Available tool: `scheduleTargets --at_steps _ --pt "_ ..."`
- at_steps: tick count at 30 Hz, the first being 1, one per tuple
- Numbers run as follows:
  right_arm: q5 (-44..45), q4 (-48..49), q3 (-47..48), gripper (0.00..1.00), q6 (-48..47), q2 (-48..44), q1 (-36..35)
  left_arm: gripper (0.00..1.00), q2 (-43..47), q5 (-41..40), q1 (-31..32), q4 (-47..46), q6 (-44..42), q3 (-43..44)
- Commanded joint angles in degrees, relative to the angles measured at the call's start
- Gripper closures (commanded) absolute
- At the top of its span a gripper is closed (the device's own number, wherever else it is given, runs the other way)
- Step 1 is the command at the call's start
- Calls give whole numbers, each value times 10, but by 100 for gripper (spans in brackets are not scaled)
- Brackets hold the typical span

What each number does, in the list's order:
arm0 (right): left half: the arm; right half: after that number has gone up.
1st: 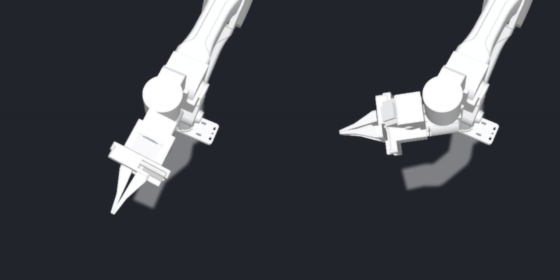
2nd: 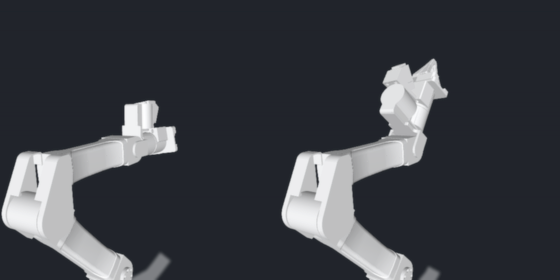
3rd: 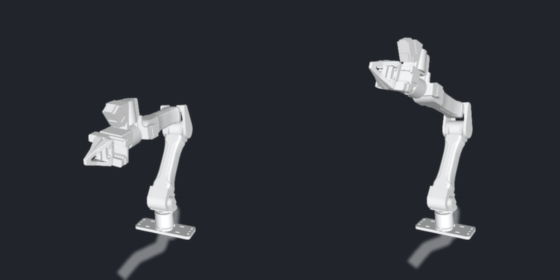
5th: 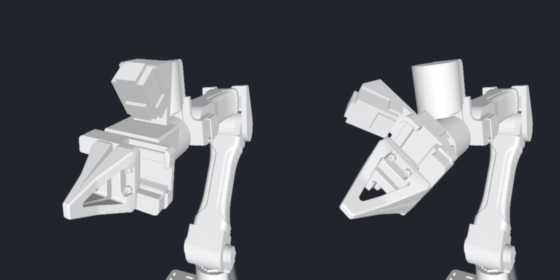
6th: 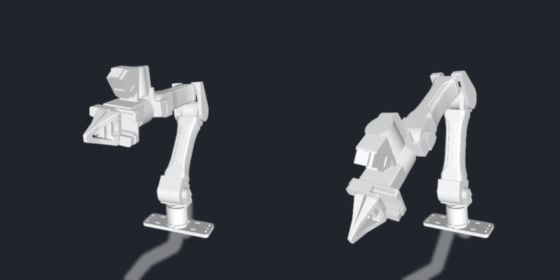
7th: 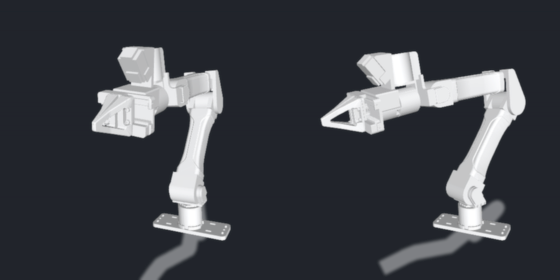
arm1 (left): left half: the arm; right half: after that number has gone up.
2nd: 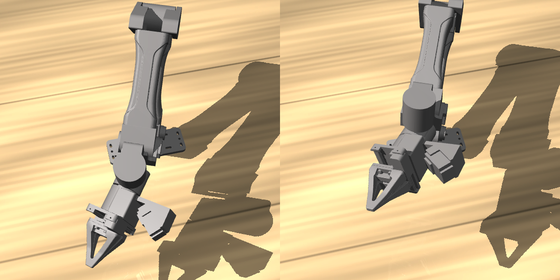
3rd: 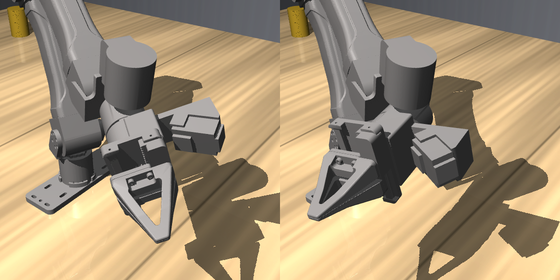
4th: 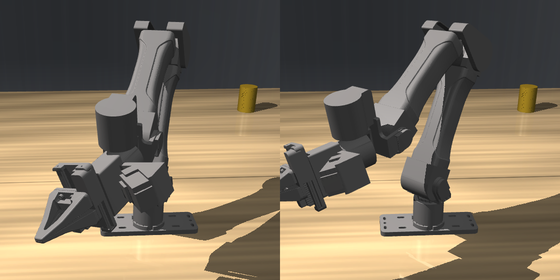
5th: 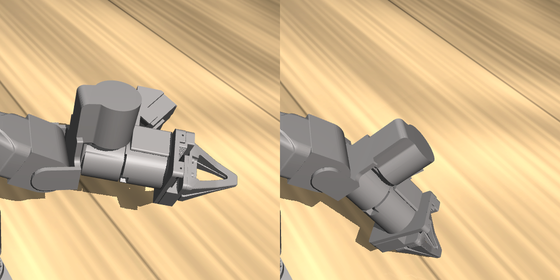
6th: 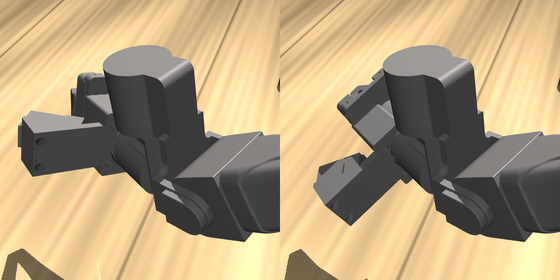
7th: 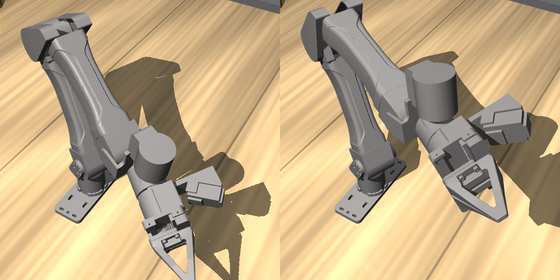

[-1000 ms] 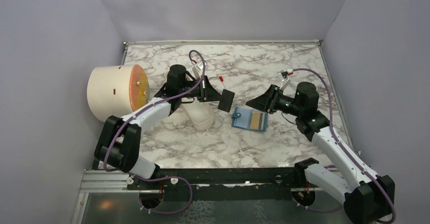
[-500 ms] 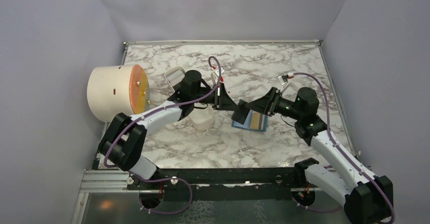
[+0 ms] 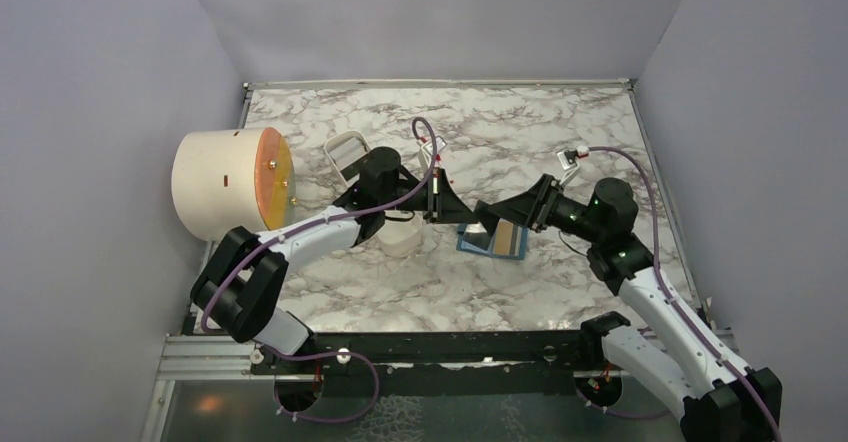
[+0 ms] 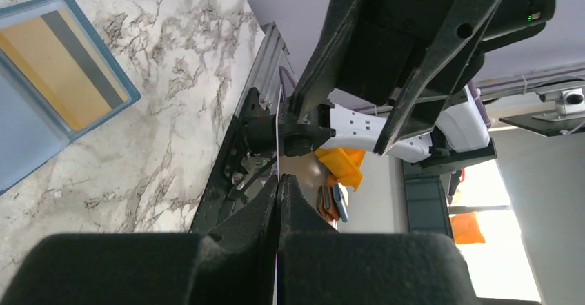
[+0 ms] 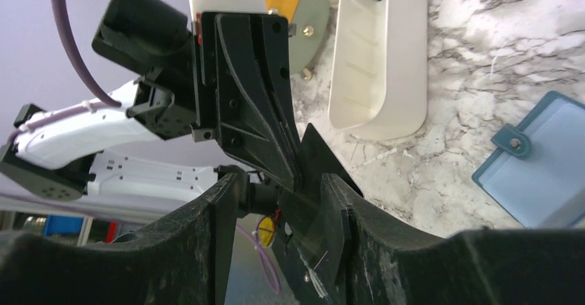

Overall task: Put the credit cards into the card holder
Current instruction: Pick up the credit card from the storage box.

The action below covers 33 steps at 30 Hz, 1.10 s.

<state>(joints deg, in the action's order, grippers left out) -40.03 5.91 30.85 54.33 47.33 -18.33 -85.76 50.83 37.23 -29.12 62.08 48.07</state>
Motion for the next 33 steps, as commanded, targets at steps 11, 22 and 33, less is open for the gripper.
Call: scheduleTargets --at_steps 11,22,33 --pt "86 -126 34 48 -15 -29 -2 100 41 -40 2 -31 9 -15" --pt "34 -40 1 92 22 -25 -2 100 46 -51 2 -32 20 -18" --pt "89 -87 2 99 -29 -31 -2 50 34 -72 2 -29 -16 -43"
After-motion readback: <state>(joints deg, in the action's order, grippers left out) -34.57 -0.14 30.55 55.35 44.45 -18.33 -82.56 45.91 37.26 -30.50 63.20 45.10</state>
